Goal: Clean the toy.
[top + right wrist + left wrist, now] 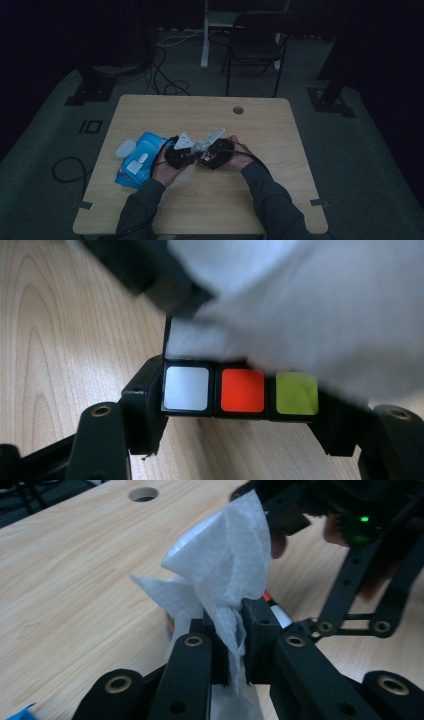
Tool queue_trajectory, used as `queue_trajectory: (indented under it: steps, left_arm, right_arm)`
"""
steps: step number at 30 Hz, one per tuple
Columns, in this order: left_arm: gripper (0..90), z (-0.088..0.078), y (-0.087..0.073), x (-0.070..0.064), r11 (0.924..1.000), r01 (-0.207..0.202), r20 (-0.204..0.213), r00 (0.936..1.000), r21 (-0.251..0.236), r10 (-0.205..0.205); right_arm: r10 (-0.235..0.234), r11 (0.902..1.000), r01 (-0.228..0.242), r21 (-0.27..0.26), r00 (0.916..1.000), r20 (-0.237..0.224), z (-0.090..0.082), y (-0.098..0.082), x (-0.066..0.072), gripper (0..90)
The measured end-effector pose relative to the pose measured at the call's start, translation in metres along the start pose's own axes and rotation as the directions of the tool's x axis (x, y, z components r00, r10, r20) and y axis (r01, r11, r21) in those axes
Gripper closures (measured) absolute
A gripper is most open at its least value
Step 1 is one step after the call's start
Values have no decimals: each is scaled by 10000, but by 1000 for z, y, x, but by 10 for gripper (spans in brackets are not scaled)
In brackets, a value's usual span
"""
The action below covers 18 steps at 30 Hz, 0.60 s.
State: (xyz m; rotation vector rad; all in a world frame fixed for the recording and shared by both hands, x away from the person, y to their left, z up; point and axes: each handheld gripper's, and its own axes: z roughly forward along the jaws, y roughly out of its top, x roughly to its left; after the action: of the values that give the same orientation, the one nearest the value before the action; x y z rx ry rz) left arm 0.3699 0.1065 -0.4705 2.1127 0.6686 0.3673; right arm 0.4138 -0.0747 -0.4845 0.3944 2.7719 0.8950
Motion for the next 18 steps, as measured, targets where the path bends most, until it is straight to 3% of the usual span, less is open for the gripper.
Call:
queue_trajectory:
  steps: [10, 18]
  left_arm:
    - [837, 7, 3, -5, 9999, -152, 778, 9968, -51, 156]
    - [837, 8, 5, -3, 9999, -129, 749, 9971, -85, 135]
  right_arm:
    - [-53, 10000, 53, -57, 10000, -19, 0, 1, 2, 343]
    - [-156, 9999, 155, -61, 9999, -54, -1, 1, 3, 343]
